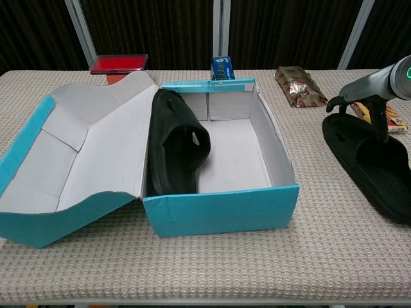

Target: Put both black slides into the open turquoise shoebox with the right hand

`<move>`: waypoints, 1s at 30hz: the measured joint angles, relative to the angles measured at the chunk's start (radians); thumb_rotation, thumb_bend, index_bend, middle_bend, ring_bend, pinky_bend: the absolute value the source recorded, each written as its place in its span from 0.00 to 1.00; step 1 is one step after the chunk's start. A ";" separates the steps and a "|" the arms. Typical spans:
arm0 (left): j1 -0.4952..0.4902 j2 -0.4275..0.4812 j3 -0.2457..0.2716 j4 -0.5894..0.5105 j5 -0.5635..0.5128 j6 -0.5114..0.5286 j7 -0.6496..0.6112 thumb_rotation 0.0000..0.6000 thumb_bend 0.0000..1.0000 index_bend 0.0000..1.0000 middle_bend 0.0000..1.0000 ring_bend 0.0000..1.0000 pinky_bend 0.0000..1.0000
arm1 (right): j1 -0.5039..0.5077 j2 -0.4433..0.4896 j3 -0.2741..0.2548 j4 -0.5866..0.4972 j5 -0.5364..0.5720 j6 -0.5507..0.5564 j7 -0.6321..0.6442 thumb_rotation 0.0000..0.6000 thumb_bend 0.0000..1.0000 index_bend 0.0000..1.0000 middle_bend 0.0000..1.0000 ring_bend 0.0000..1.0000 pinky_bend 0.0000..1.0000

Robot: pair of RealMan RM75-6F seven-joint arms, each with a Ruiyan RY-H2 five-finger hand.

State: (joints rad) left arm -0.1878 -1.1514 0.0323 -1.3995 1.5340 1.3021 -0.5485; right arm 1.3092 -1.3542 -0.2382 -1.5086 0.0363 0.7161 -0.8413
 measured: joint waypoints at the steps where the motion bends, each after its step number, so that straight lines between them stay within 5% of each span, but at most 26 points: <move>1: 0.000 -0.001 0.001 0.003 0.002 0.000 -0.004 1.00 0.04 0.18 0.22 0.12 0.18 | 0.000 -0.004 -0.001 0.003 0.003 0.004 -0.001 1.00 0.00 0.11 0.14 0.04 0.19; 18: -0.008 -0.008 -0.006 0.019 0.010 0.009 -0.028 1.00 0.04 0.18 0.22 0.12 0.18 | -0.011 -0.041 0.007 0.032 -0.003 0.052 -0.024 1.00 0.03 0.26 0.25 0.14 0.24; 30: -0.012 -0.001 -0.002 0.008 0.006 -0.004 -0.021 1.00 0.04 0.18 0.22 0.12 0.18 | -0.059 -0.058 0.052 0.039 -0.099 0.128 -0.006 1.00 0.09 0.42 0.40 0.29 0.42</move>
State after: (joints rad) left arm -0.1995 -1.1522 0.0306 -1.3918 1.5403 1.2982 -0.5695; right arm 1.2498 -1.4121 -0.1858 -1.4700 -0.0627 0.8440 -0.8476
